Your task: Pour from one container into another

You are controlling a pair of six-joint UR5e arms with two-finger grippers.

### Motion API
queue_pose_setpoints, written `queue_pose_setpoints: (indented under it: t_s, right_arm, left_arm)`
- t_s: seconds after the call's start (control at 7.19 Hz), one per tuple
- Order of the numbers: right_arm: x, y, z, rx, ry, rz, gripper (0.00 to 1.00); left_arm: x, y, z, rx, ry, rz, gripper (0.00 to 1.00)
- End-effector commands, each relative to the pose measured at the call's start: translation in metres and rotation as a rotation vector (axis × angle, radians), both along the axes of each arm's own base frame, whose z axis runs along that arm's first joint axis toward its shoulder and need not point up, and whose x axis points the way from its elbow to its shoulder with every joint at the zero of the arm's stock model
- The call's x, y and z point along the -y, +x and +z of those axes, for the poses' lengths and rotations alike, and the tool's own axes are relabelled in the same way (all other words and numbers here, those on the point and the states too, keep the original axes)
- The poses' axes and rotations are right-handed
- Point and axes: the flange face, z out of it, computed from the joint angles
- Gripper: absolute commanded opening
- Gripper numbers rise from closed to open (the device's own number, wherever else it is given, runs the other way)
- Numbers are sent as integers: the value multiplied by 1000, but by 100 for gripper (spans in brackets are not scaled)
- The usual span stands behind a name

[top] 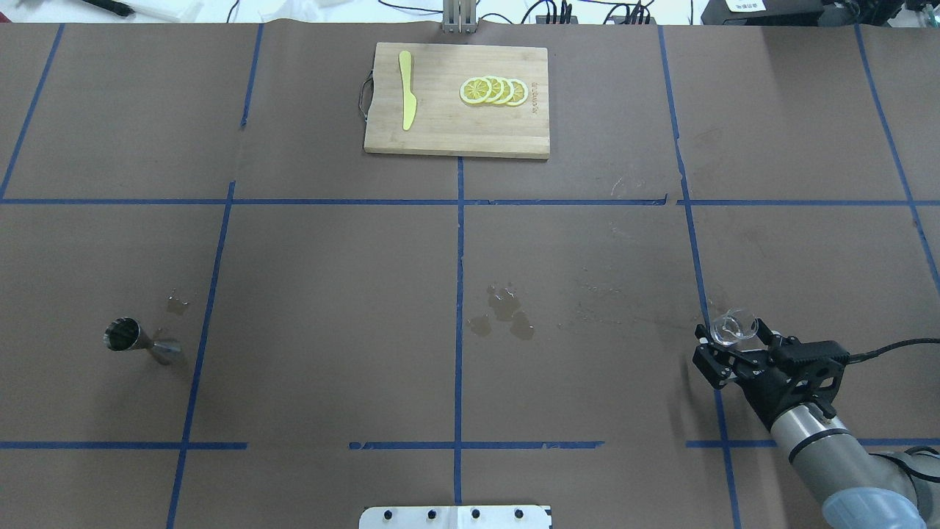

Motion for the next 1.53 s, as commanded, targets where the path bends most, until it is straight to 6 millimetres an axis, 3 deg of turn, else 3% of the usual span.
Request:
queue_pose_setpoints:
  t_s: [0.0, 0.14, 0.42, 0.7, 0.83, 0.97, 1.11, 1.39]
  right_arm:
    - [-15, 33, -9, -5, -34, -79, 100]
    - [-21, 56, -19, -1, -82, -151, 100]
    - [-30, 75, -11, -30, -162, -254, 100]
    - [-37, 108, -27, -31, -242, -348, 100]
    - [-27, 119, -24, -24, -298, -365, 100]
    - [-2, 142, -24, 20, -398, -382, 100]
    - [22, 175, -22, 2, -407, -421, 100]
    - [60, 229, -2, -28, -398, -484, 100]
  left_arm:
    - [0, 0, 0, -1, -3, -2, 100]
    - [0, 0, 1, -1, -5, -2, 100]
    - [0, 0, 2, -1, -6, -2, 100]
    - [1, 0, 7, 0, -17, -2, 100]
    - [2, 0, 9, 1, -21, -2, 100]
    - [2, 0, 9, 1, -21, -2, 100]
    - [2, 0, 9, 1, -21, -2, 100]
    - [3, 1, 14, 1, -31, -2, 100]
